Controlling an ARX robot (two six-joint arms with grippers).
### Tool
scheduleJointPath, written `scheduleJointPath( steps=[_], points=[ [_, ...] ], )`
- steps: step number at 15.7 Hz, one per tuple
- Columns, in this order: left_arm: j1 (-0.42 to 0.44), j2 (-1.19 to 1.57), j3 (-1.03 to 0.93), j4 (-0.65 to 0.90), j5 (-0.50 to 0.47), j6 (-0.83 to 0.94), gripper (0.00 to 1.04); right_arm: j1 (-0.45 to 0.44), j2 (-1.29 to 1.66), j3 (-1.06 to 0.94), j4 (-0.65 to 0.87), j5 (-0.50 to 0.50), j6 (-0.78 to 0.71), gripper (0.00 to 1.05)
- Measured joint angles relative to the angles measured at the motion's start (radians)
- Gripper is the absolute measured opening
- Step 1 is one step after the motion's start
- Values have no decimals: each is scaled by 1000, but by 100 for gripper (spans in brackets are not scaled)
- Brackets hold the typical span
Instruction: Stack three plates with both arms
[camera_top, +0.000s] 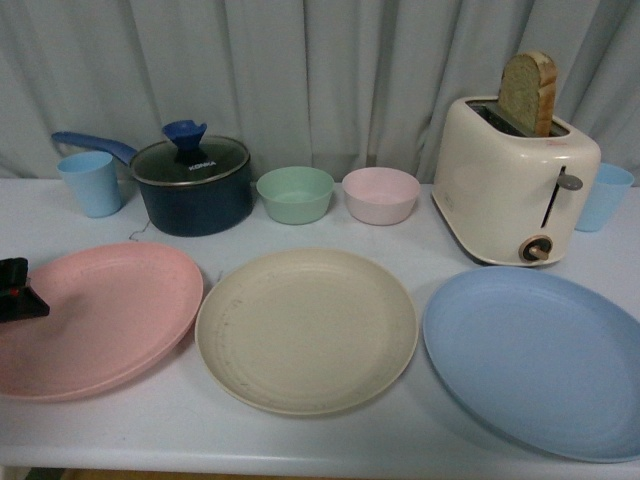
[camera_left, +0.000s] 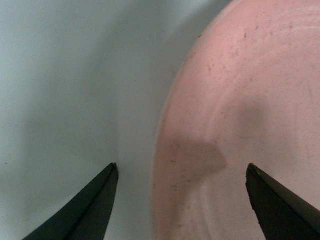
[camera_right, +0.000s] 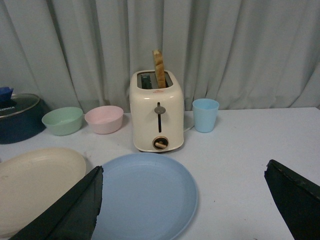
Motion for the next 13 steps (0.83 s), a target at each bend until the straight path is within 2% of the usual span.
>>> scheduleJointPath(
  steps=[2, 5, 6, 7, 10, 13],
  points=[
    [16, 7, 16, -6, 23, -9, 57, 0, 0, 0, 0, 0, 0, 98],
    [31, 5, 10, -1, 44, -37, 13, 0, 0, 0, 0, 0, 0, 98],
    [38, -12, -6, 3, 58, -56, 5, 0, 0, 0, 0, 0, 0, 98],
    [44, -52, -33, 8, 70, -75, 2, 0, 0, 0, 0, 0, 0, 98],
    [53, -177, -103, 12, 31, -91, 2, 0, 0, 0, 0, 0, 0, 98],
    [52, -309, -143, 3, 33, -110, 2, 0, 0, 0, 0, 0, 0, 98]
  ],
)
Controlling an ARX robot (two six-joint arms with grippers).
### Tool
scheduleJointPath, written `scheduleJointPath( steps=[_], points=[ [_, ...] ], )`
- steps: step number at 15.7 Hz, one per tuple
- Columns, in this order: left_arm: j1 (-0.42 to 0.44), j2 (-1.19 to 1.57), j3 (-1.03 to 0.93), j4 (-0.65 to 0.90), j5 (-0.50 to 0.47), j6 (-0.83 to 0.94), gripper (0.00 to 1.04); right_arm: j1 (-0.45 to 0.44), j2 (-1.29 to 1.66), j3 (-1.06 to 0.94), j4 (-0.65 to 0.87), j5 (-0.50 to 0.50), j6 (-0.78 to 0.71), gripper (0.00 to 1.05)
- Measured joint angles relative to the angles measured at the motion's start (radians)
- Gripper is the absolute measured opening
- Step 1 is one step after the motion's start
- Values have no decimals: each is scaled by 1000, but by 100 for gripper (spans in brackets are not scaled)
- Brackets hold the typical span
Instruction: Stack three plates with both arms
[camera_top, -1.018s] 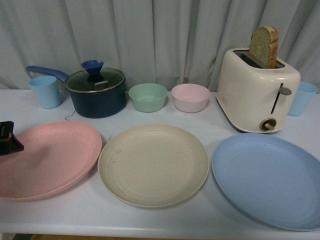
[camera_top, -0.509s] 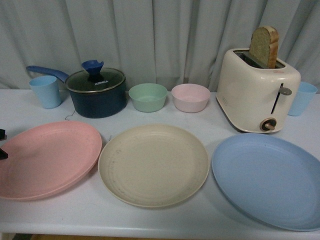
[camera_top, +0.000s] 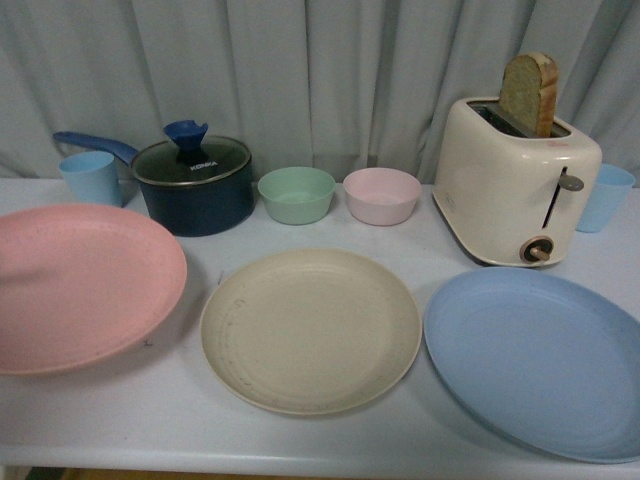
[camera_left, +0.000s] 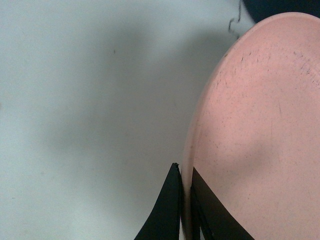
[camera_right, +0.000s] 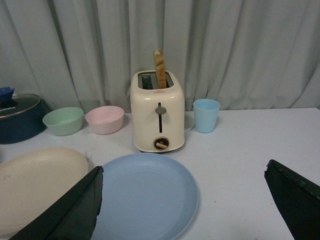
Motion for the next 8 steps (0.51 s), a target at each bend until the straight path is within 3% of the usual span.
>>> scheduleJointPath(
  steps=[3, 5, 7, 8],
  points=[
    [-51, -143, -21, -16, -8, -55, 2, 0, 0, 0, 0, 0, 0, 98],
    [-132, -205, -35, -29, -16, -94, 2, 0, 0, 0, 0, 0, 0, 98],
    [-237, -221, -40, -27, -40, -144, 2, 0, 0, 0, 0, 0, 0, 98],
    [-344, -214, -47, -18, -87, -196, 2, 0, 0, 0, 0, 0, 0, 98]
  ],
)
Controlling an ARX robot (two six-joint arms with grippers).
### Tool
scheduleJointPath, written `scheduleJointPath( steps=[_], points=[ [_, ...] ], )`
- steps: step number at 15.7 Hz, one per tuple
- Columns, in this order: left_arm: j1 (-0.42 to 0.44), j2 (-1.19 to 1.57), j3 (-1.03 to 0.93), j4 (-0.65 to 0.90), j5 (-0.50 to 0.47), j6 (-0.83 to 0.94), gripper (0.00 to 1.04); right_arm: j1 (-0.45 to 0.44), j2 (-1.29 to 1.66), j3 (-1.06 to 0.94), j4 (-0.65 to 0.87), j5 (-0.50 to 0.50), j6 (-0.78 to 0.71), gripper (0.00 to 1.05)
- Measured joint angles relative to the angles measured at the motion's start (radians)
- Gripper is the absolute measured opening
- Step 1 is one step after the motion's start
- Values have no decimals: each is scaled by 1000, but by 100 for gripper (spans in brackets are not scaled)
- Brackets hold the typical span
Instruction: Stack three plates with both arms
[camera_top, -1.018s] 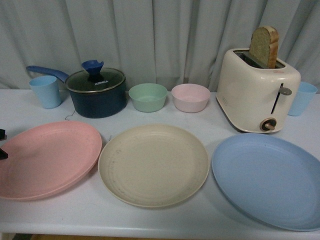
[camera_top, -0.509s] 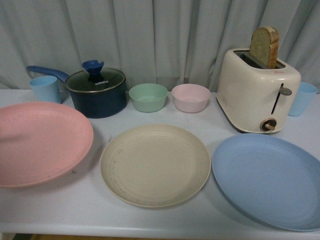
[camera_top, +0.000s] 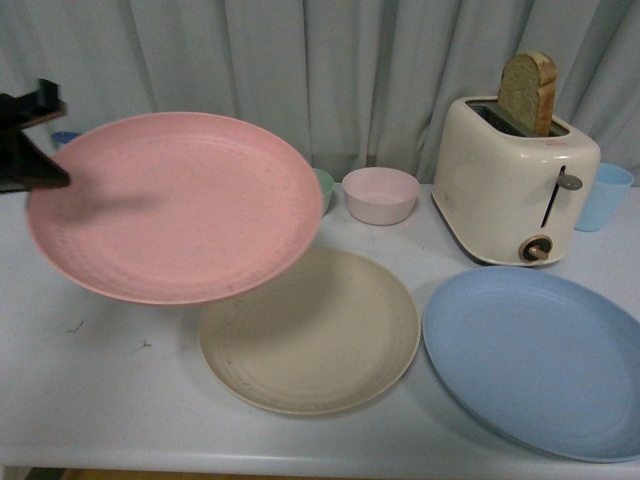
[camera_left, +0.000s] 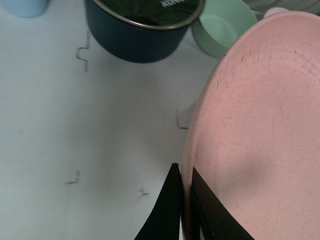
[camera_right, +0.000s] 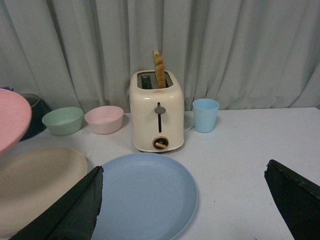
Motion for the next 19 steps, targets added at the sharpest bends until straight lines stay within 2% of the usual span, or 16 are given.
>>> scheduleJointPath(
  steps=[1, 4, 7, 11, 14, 15, 17, 18, 19],
  points=[
    [-153, 85, 2, 19, -89, -112, 2, 0, 0, 0, 0, 0, 0, 98],
    [-246, 185, 17, 51, -109, -171, 2, 0, 0, 0, 0, 0, 0, 98],
    [-283, 278, 44, 63, -154, -175, 2, 0, 0, 0, 0, 0, 0, 98],
    [-266, 352, 96, 74, -166, -143, 2, 0, 0, 0, 0, 0, 0, 98],
    [-255, 343, 72, 130, -168, -105, 34, 0, 0, 0, 0, 0, 0, 98],
    [-266, 283, -2, 213, -186, -60, 47, 0, 0, 0, 0, 0, 0, 98],
    [-311, 79, -183, 513, -290, 81, 67, 0, 0, 0, 0, 0, 0, 98],
    [-326, 26, -267, 832, -409, 119, 56, 0, 0, 0, 0, -1, 0, 98],
    [-295, -14, -392, 1039, -451, 138, 41, 3, 0, 0, 0, 3, 0, 98]
  ],
)
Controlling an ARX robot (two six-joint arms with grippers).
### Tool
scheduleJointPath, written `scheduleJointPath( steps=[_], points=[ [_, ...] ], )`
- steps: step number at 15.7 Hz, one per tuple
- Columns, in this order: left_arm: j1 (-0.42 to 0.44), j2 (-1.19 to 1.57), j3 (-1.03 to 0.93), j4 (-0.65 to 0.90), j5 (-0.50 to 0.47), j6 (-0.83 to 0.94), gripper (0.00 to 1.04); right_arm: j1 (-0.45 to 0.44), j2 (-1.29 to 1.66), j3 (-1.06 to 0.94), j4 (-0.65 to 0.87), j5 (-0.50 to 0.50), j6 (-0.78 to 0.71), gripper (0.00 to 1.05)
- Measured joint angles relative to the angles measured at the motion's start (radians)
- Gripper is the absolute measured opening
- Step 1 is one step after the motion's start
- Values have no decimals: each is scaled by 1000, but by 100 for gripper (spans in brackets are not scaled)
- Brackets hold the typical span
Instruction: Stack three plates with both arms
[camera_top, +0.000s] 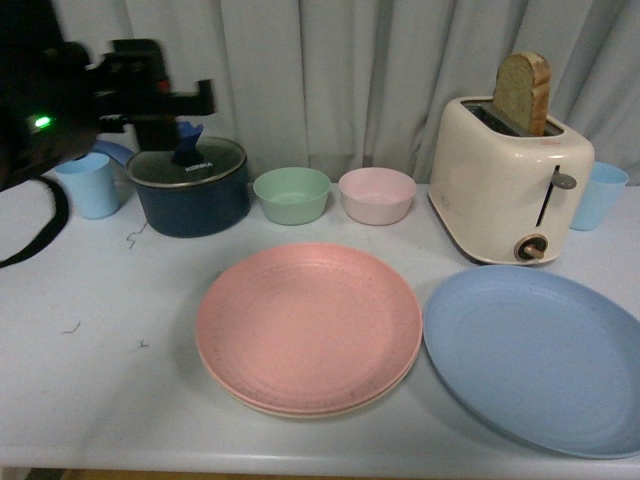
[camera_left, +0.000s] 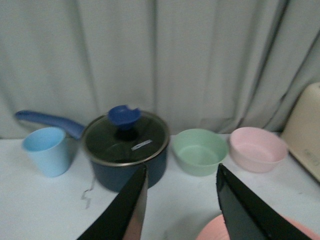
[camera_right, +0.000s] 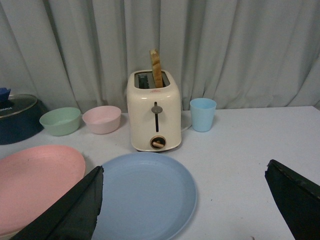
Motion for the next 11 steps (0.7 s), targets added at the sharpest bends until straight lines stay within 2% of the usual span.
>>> scheduleJointPath(
  steps=[2, 4, 11],
  points=[
    [60, -31, -175, 165, 12, 8, 20, 2, 0, 0, -1, 0, 0, 98],
    [91, -158, -297, 185, 56, 10, 2, 2, 0, 0, 0, -1, 0, 98],
    [168, -507, -510, 38, 139, 11, 2, 2, 0, 0, 0, 0, 0, 98]
  ],
)
